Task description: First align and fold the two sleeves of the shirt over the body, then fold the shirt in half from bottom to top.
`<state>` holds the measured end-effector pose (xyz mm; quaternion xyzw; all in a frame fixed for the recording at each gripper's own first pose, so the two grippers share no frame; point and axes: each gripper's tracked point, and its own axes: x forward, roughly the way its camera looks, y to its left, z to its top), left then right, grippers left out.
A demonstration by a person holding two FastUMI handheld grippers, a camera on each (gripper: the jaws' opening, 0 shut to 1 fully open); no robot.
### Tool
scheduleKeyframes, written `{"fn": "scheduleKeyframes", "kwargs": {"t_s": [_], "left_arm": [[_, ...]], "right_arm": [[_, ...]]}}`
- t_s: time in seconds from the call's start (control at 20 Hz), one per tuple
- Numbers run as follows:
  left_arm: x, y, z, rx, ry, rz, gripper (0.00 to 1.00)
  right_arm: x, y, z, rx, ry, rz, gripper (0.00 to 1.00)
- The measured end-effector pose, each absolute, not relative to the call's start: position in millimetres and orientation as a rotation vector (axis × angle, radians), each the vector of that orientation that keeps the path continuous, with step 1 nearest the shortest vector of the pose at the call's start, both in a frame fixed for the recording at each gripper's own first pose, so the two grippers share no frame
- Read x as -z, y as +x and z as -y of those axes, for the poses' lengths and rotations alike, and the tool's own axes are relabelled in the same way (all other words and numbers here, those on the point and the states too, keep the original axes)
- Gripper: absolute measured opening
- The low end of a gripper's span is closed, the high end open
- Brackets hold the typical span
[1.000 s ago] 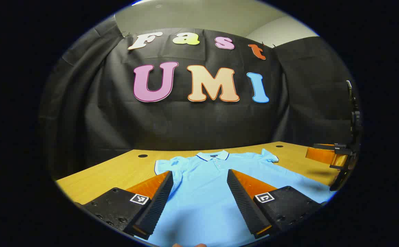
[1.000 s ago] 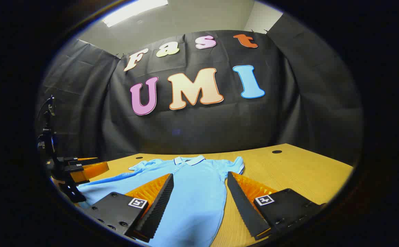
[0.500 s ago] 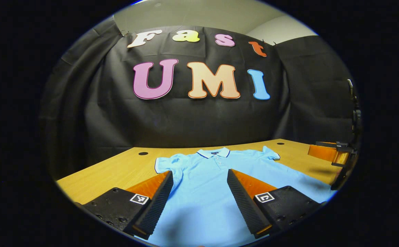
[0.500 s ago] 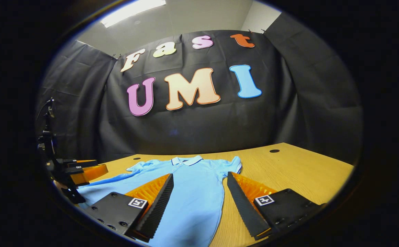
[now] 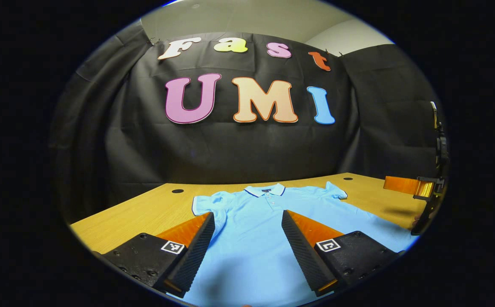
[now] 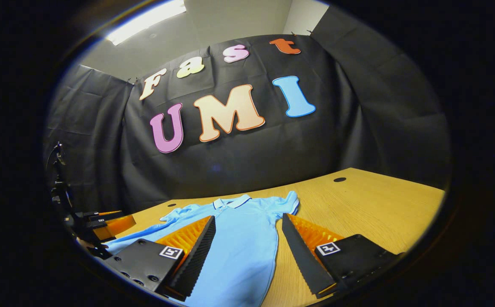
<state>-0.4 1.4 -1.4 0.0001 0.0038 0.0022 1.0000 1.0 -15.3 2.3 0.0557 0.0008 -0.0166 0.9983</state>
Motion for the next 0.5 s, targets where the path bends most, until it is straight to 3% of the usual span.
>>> {"fn": "scheduleKeyframes", "kwargs": {"t_s": [0.5], "left_arm": [[1.2, 0.3, -1.3, -0.004, 0.003, -0.006, 0.96]], "right_arm": [[-0.5, 4.5, -0.6, -0.014, 0.018, -0.006, 0.98]]}}
